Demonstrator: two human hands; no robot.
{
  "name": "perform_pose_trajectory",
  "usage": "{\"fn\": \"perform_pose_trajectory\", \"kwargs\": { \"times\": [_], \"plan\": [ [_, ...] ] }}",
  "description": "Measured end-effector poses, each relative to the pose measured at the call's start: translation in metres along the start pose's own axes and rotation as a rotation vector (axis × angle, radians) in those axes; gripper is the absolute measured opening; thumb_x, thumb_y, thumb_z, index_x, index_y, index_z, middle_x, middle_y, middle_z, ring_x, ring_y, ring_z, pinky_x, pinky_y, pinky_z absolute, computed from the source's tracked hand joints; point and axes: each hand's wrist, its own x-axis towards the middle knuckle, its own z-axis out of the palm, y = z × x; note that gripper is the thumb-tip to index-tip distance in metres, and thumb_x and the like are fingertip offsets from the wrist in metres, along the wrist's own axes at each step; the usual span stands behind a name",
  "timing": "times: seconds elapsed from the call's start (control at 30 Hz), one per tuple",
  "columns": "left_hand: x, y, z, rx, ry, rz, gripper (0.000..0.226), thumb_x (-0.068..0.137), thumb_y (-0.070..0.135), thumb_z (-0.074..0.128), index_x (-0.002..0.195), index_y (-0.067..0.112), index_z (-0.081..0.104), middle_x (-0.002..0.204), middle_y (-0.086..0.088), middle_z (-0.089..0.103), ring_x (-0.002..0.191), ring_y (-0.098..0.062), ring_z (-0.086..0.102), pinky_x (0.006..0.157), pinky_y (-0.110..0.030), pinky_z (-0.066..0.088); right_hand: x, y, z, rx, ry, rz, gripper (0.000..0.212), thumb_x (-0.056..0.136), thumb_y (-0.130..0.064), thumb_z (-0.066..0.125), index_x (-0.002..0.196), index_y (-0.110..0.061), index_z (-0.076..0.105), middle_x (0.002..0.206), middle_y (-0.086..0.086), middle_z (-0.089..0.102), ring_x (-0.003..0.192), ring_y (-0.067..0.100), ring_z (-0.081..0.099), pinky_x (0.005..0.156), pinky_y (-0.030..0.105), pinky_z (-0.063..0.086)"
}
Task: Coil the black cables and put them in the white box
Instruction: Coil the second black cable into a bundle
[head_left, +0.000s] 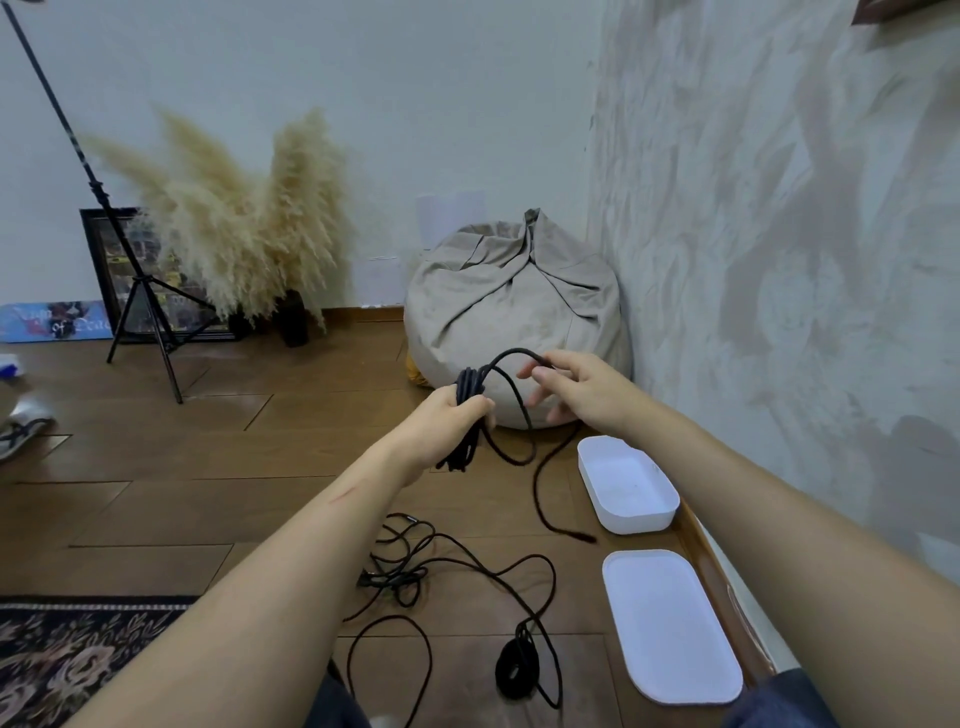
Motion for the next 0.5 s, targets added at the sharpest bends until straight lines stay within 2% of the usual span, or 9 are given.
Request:
{"fn": "perform_pose_trajectory", "kwargs": {
  "times": [0.07,0.17,0.23,0.3,0.37,0.43,0.5],
  "plan": [
    [0.0,0.004,0.002,-0.068,0.046,0.006,0.024,0.098,0.027,0.053,0.085,0.011,0.067,0.08,0.0,0.063,0.079,-0.019,0.056,0.08,-0.037,0.045,0.001,0.003,-0.001,-0.005,0.01,0.01,0.024,0.108,-0.023,0.044,0.118,-0.016,0.064,0.082,0.007,0.067,0.063,0.015,0.056,0.062,0.02,0.051],
    [0.003,0.007,0.0,-0.228,0.119,-0.001,0.026,0.097,0.023,0.054,0.073,0.014,0.06,0.072,0.002,0.066,0.085,-0.023,0.063,0.089,-0.041,0.049,0.003,0.013,-0.002,-0.111,-0.017,0.017,0.025,0.107,-0.026,0.045,0.122,-0.023,0.065,0.068,0.0,0.06,0.053,0.001,0.052,0.053,0.018,0.046],
    [0.001,0.012,0.001,-0.279,0.134,0.0,0.03,0.099,0.021,0.053,0.071,0.013,0.057,0.069,0.002,0.066,0.085,-0.022,0.066,0.089,-0.04,0.049,0.004,0.019,0.001,-0.206,-0.036,0.021,0.027,0.107,-0.027,0.045,0.125,-0.024,0.065,0.066,0.0,0.059,0.053,-0.003,0.051,0.056,0.013,0.041],
    [0.0,0.017,0.003,-0.217,0.125,0.029,0.031,0.1,0.024,0.053,0.071,0.012,0.056,0.069,-0.001,0.063,0.08,-0.022,0.064,0.085,-0.038,0.049,0.005,0.025,0.005,-0.279,-0.049,0.043,0.027,0.106,-0.032,0.046,0.129,-0.025,0.06,0.073,0.0,0.064,0.069,0.003,0.059,0.066,0.017,0.043],
    [-0.002,0.018,0.006,-0.103,0.105,0.073,0.029,0.099,0.027,0.054,0.074,0.012,0.054,0.072,-0.004,0.058,0.075,-0.023,0.058,0.08,-0.037,0.047,0.006,0.027,0.009,-0.264,-0.022,0.072,0.031,0.105,-0.035,0.049,0.134,-0.025,0.052,0.092,0.004,0.07,0.082,0.006,0.064,0.069,0.019,0.044],
    [-0.004,0.02,0.008,-0.021,0.08,0.107,0.027,0.098,0.027,0.054,0.076,0.012,0.053,0.073,-0.006,0.055,0.071,-0.022,0.052,0.074,-0.037,0.043,0.006,0.024,0.01,-0.178,0.05,0.074,0.034,0.104,-0.032,0.05,0.137,-0.025,0.049,0.108,0.007,0.069,0.08,0.005,0.06,0.067,0.017,0.042],
    [-0.005,0.023,0.009,-0.036,0.058,0.12,0.023,0.097,0.024,0.054,0.078,0.011,0.055,0.074,-0.007,0.055,0.069,-0.021,0.05,0.071,-0.039,0.042,0.005,0.02,0.009,-0.057,0.085,0.088,0.033,0.106,-0.031,0.046,0.139,-0.028,0.05,0.112,0.005,0.069,0.075,0.011,0.055,0.062,0.018,0.042]
  ]
}}
